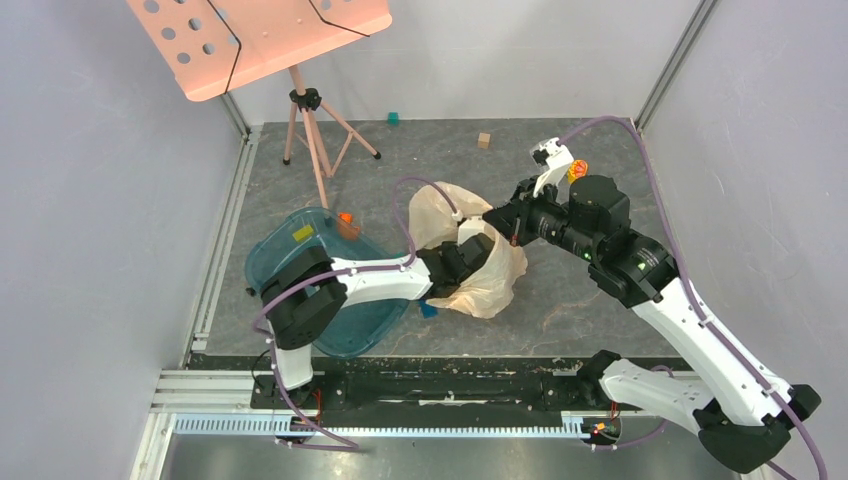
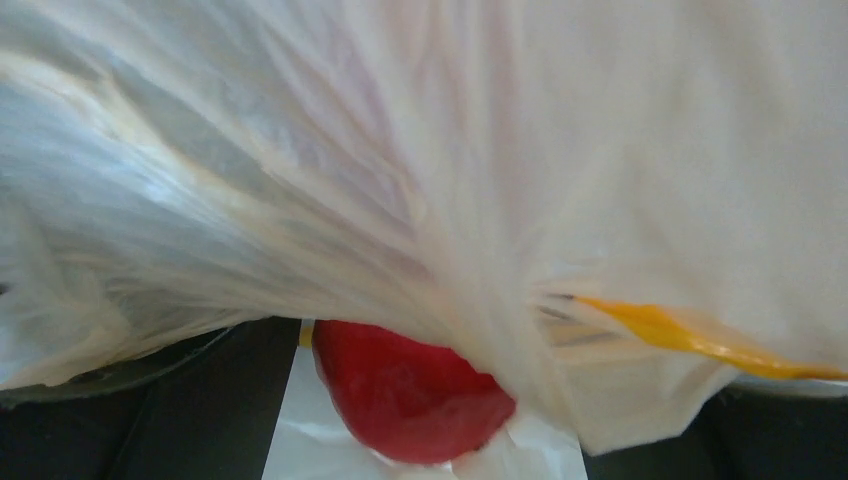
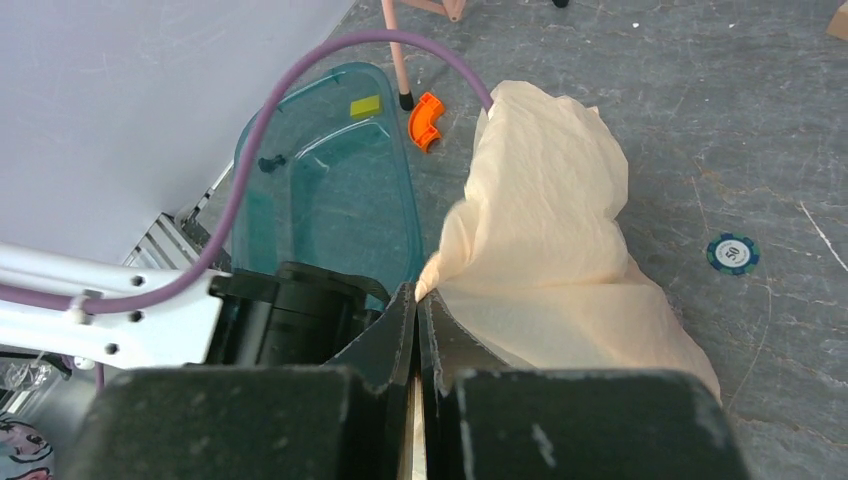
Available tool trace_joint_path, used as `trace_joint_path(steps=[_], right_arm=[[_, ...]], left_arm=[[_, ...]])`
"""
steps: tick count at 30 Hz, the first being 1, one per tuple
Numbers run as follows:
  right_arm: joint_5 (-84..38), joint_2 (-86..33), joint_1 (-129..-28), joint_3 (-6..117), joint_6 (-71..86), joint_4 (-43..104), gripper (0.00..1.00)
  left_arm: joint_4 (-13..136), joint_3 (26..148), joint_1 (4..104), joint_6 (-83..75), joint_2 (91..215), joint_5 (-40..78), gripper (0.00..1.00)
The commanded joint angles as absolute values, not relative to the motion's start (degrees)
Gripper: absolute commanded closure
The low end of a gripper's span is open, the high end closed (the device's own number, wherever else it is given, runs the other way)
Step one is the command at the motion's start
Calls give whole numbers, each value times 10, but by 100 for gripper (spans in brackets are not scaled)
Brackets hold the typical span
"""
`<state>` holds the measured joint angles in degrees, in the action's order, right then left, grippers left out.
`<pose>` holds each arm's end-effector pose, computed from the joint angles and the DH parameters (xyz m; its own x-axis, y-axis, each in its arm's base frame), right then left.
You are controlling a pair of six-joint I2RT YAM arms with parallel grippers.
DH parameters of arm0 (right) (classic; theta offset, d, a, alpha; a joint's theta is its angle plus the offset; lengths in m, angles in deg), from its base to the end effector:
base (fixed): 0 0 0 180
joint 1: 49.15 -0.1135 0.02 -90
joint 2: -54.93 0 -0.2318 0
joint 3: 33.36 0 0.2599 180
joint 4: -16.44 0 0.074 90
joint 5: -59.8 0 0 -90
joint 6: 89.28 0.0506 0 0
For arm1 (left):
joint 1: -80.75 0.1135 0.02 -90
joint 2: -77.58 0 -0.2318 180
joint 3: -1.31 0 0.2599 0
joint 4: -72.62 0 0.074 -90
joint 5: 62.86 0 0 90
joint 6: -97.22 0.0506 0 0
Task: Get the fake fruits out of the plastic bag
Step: Take out the fake fruit from the plastic bag.
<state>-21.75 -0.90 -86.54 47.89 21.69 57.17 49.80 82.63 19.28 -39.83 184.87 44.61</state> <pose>0.1895 0.1542 0.3841 -0.4512 0.1007 -0.8867 -0.5909 0.7109 0.3814 0.2059 -0.3469 0.1290 -0.7891 -0.0103 -0.6142 0.2436 0.9126 -0.3283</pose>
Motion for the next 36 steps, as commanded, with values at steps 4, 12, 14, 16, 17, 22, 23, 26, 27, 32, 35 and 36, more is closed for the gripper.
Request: trace_joint_path(steps=[4, 12, 14, 16, 17, 22, 23, 26, 27, 32, 35, 36], right_arm=[[-248, 17, -868, 471, 207, 546, 100], [-252, 23, -867, 481, 203, 556, 100], [-250, 24, -868, 488, 202, 559, 100], [-248, 26, -868, 496, 201, 561, 100], [-246, 26, -868, 500, 200, 560, 100], [-231, 20, -868, 530, 197, 557, 100], [-230, 17, -868, 540, 196, 558, 100], [-230, 5, -868, 564, 192, 562, 100], [-231, 1, -868, 571, 190, 563, 100], [-237, -4, -868, 583, 186, 566, 100], [-240, -2, -868, 575, 185, 565, 100], [-241, -1, -868, 571, 186, 564, 100]], left_arm=[[491, 828, 195, -353, 1764, 437, 0], [439, 863, 196, -351, 1796, 459, 0], [425, 872, 197, -352, 1814, 456, 0], [407, 882, 197, -352, 1830, 455, 0], [400, 883, 196, -352, 1835, 455, 0], [396, 873, 197, -349, 1833, 450, 0], [392, 874, 196, -348, 1832, 451, 0], [379, 878, 196, -343, 1828, 454, 0], [374, 878, 196, -340, 1827, 455, 0], [358, 868, 196, -332, 1818, 449, 0], [374, 846, 195, -333, 1813, 433, 0], [386, 837, 195, -334, 1814, 424, 0]])
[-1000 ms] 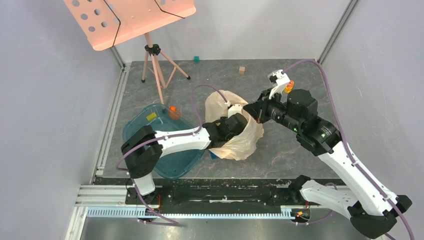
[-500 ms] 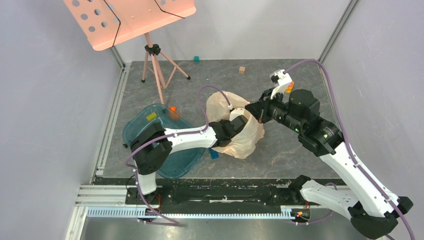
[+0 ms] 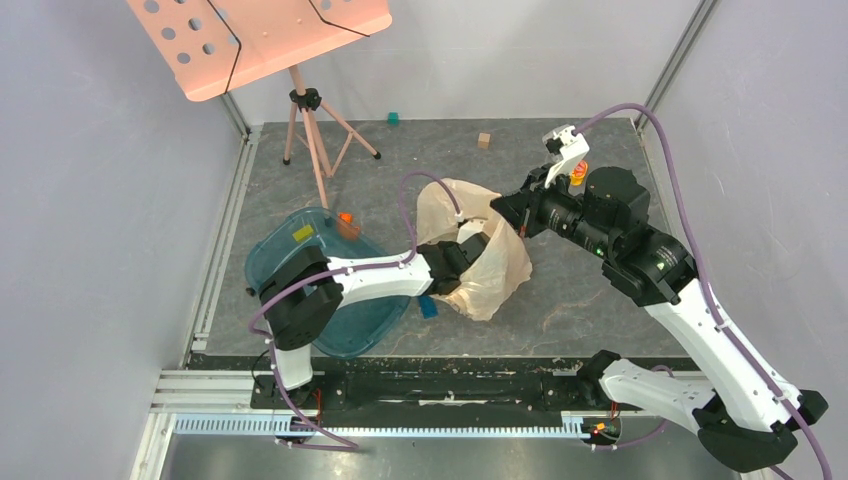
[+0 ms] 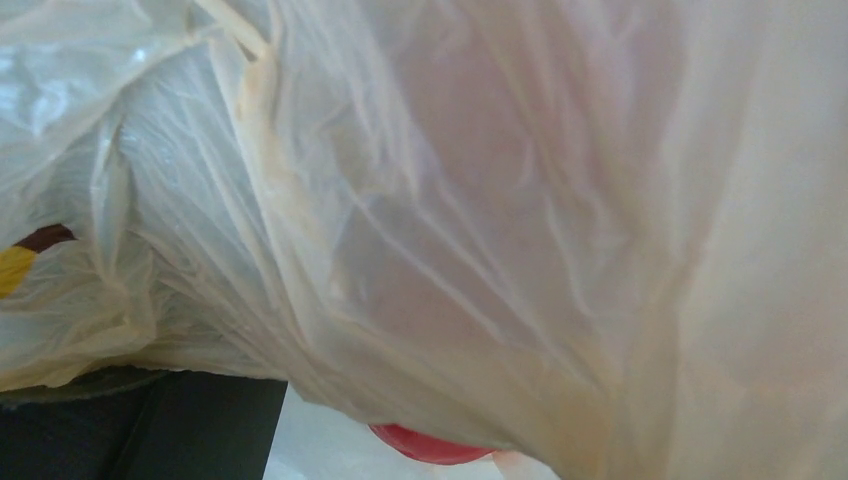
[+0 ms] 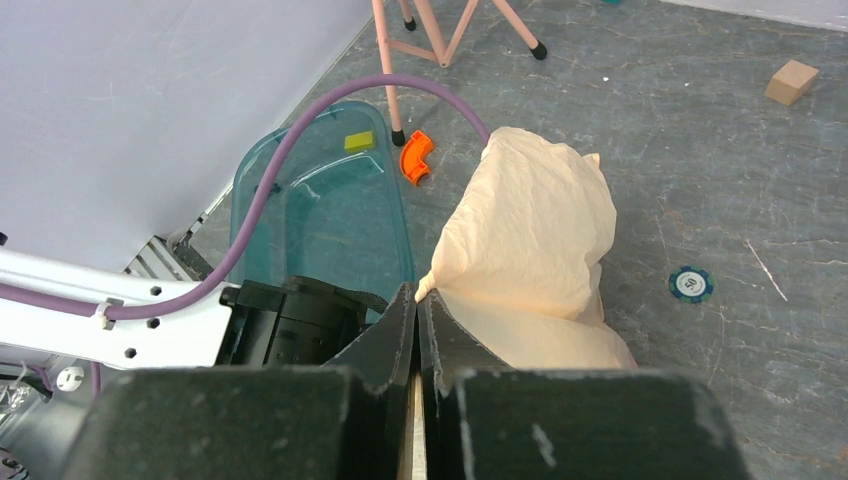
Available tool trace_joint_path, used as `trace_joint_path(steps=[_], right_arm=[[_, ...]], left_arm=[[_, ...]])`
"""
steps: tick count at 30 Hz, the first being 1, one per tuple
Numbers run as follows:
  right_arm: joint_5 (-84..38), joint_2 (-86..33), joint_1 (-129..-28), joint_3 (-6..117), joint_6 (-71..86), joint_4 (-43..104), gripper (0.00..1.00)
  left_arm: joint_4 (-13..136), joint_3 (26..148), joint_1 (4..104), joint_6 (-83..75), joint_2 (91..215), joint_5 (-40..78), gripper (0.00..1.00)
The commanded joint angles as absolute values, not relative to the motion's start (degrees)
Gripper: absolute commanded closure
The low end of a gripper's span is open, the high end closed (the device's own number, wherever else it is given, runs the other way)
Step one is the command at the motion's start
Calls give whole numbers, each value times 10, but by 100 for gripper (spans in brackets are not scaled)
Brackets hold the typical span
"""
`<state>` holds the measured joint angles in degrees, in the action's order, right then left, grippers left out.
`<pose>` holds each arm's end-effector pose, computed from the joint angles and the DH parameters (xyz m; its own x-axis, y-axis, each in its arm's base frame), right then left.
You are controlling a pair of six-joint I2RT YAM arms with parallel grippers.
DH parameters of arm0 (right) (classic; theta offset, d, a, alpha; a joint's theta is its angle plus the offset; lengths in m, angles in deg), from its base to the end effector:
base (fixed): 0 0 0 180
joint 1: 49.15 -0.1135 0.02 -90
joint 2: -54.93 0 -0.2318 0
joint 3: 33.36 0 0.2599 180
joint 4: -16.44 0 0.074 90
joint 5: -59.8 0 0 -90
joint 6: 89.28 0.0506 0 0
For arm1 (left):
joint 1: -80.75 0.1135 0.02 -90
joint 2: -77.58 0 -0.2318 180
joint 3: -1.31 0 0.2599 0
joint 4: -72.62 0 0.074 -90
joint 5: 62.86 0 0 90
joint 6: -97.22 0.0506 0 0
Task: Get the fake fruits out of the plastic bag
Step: Take out the fake fruit from the plastic bag.
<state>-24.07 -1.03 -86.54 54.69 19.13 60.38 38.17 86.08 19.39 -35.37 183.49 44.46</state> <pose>0.1811 0.1452 0.4181 -0.3717 0.1111 -0.9217 -0.6001 0.7287 0.3299 0.2026 -0.3395 0.1418 -0.8036 0.1235 -0.5823 0.2899 0.9356 -0.2016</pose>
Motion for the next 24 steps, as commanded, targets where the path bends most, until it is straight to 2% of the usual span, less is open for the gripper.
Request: trace_joint_path(steps=[1, 17, 24], right_arm=[[-242, 0, -868, 568, 186, 563, 100], [-244, 10, -868, 532, 195, 548, 100], [-254, 21, -868, 529, 192, 552, 100]], left_arm=[[395, 832, 195, -335, 1815, 415, 0], [377, 787, 186, -344, 1837, 405, 1], [398, 795, 186, -345, 1838, 407, 36]])
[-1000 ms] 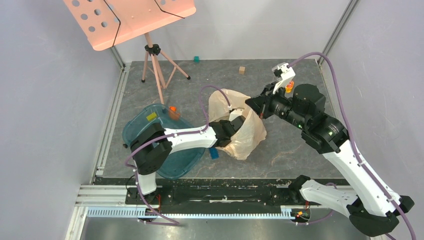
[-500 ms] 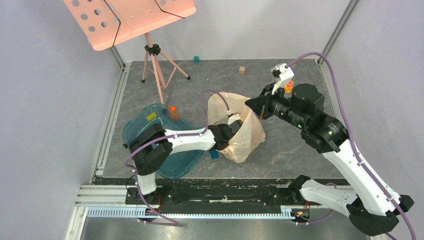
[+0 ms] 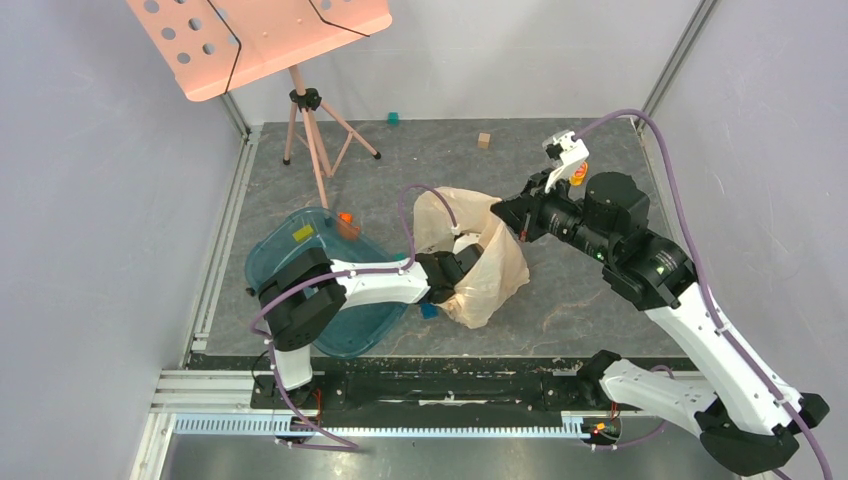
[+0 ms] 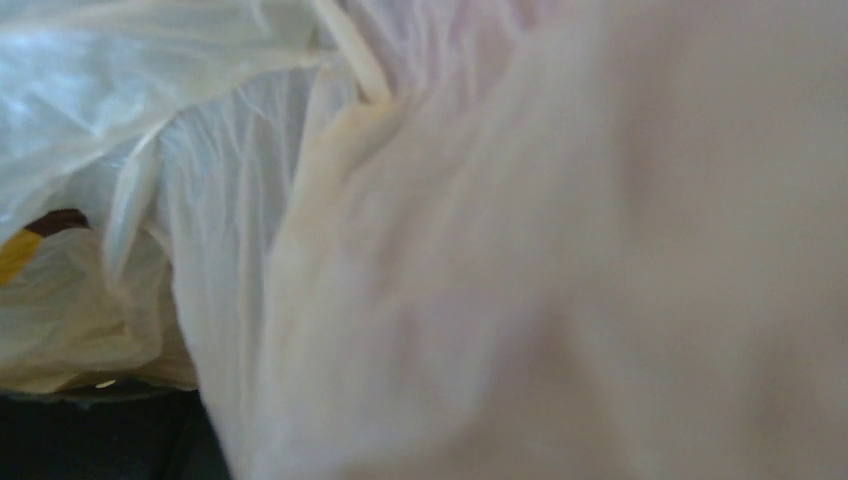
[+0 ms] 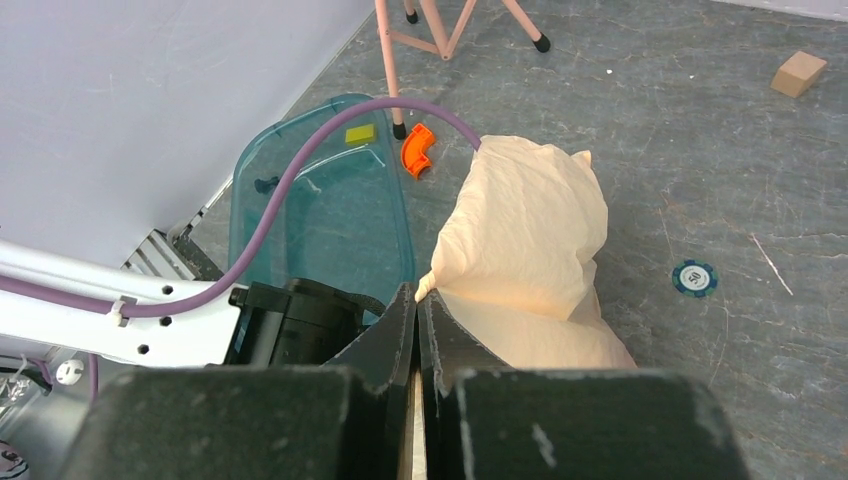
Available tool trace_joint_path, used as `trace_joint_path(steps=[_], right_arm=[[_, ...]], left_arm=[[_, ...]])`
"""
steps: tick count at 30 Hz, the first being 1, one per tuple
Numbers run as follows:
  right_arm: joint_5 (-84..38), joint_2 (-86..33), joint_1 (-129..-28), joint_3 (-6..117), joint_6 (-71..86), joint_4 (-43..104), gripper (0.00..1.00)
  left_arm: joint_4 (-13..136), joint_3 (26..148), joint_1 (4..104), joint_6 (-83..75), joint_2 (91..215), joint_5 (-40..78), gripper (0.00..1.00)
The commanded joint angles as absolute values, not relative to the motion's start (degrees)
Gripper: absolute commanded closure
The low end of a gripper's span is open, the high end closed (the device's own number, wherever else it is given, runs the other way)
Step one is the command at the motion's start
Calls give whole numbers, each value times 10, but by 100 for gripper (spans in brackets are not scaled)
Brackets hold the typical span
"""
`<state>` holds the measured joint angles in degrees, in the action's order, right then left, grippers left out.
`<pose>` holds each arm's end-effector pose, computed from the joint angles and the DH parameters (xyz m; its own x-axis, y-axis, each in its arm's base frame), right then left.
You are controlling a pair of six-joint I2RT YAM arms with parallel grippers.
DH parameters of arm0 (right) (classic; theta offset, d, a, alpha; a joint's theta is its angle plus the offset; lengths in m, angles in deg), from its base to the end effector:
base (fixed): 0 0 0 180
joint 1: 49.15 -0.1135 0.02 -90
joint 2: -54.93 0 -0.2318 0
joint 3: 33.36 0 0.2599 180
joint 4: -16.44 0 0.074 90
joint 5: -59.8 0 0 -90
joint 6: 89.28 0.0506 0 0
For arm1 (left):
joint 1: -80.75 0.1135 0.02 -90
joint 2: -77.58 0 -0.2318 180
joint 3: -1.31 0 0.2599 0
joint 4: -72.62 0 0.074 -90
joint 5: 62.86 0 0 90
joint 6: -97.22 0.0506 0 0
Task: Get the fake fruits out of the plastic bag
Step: Take out the fake fruit from the plastic bag.
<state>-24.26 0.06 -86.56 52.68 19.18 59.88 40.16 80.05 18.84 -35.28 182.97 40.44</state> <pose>0.1799 0.1442 0.4112 -0.3769 0.1082 -0.9199 -0.5959 0.7320 0.3303 0.1878 -0.3272 0.1147 -0.8404 0.1782 -0.5119 0.3190 0.9261 -0.2013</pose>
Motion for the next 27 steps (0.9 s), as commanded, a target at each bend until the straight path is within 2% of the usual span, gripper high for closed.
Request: trace_joint_path(steps=[1, 4, 14, 27], right_arm=[[-254, 21, -868, 529, 191, 554, 100], [-258, 24, -867, 526, 190, 555, 100], [-312, 36, -869, 490, 184, 557, 100], [-434, 33, -868, 478, 174, 583, 100]], left_arm=[[399, 799, 186, -343, 1832, 407, 38], [401, 811, 187, -332, 1807, 411, 43], [398, 866, 187, -280, 1713, 405, 43], [330, 843, 198, -234, 1556, 394, 43]])
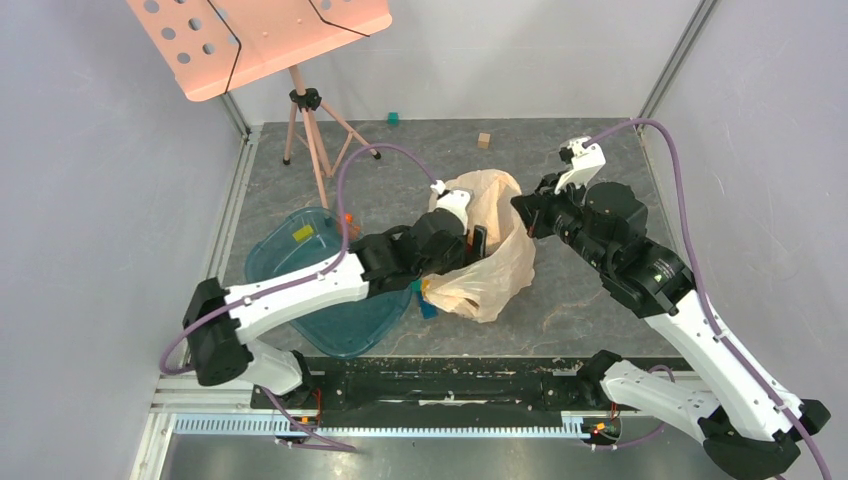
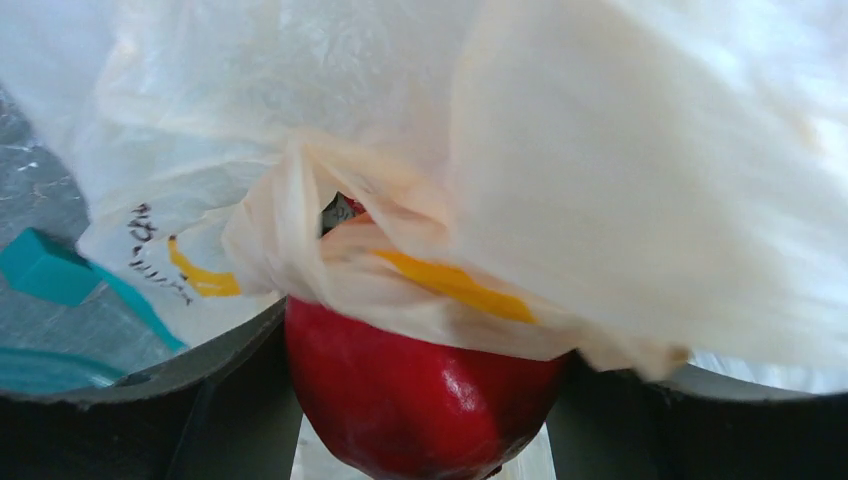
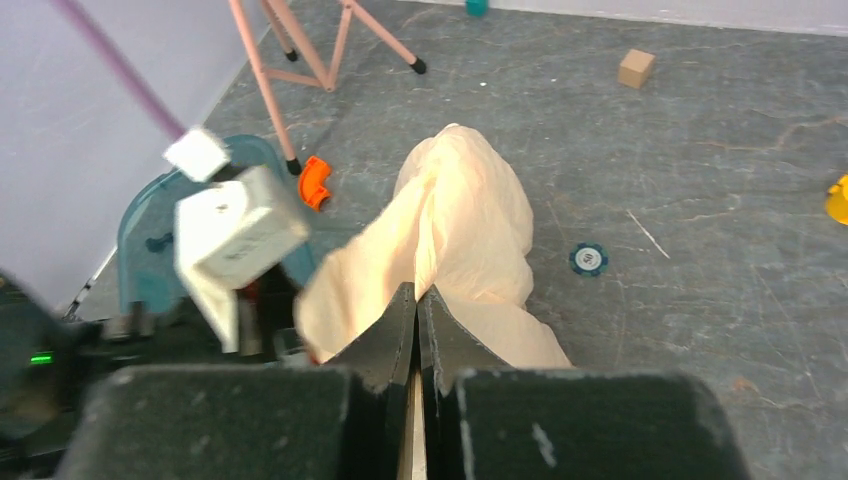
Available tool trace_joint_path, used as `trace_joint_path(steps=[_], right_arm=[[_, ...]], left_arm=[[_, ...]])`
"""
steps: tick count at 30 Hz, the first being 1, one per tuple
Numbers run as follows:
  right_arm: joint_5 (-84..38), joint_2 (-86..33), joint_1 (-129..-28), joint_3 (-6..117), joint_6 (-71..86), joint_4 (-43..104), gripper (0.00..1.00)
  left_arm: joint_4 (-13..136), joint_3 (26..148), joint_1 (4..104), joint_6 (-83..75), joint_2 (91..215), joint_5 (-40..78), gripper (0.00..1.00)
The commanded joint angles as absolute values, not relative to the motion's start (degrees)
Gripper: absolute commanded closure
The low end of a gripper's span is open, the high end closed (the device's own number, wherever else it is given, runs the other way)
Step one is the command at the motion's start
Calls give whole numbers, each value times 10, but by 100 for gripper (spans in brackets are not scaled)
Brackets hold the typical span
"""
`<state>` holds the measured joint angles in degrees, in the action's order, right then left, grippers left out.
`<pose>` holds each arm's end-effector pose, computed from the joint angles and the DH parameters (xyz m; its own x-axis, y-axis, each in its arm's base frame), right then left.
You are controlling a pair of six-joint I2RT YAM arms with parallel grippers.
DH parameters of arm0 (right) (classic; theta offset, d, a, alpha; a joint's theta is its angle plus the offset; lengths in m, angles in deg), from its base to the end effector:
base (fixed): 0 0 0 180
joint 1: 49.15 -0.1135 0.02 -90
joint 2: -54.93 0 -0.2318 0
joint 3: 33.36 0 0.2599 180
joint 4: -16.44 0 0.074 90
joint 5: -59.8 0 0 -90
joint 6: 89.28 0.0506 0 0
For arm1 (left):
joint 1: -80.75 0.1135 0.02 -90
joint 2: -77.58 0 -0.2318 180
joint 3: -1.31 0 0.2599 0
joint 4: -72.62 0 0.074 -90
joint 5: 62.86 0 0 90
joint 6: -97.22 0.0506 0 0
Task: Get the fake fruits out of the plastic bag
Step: Take out the fake fruit from the plastic bag, then place the fake fruit in the bin.
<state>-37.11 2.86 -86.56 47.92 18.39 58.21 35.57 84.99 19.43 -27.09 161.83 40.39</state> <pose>0.1829 0.1322 0.3962 -0.3193 0.1351 -0.9380 -0.4333 0.8594 0.2713 0.1802 -0.3053 0.2663 -0.6742 0.0893 -0.7331 0.4683 0.8193 -0.3309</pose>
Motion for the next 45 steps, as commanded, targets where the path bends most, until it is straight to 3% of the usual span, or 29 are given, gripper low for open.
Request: trace_joint_path(steps=[1, 7, 13, 20, 32, 38, 45], right_arm=[[-446, 31, -868, 478, 173, 585, 100], [-501, 16, -868, 487, 168, 584, 100], [-529, -2, -868, 523, 142, 581, 100], [-538, 8, -868, 529, 120, 563, 100], [-477, 20, -868, 509, 93, 556, 98], [-469, 26, -868, 503, 86, 556, 97], [-463, 28, -868, 493, 81, 555, 93]], left_arm=[[328, 835, 200, -234, 1538, 390, 43], [304, 805, 211, -224, 1431, 368, 42], [239, 776, 245, -227, 1315, 426, 39], [192, 697, 370, -238, 1227, 402, 37], [201, 584, 515, -321, 1322, 425, 32], [274, 506, 526, -358, 1335, 402, 37], [287, 499, 526, -357, 1372, 398, 36]])
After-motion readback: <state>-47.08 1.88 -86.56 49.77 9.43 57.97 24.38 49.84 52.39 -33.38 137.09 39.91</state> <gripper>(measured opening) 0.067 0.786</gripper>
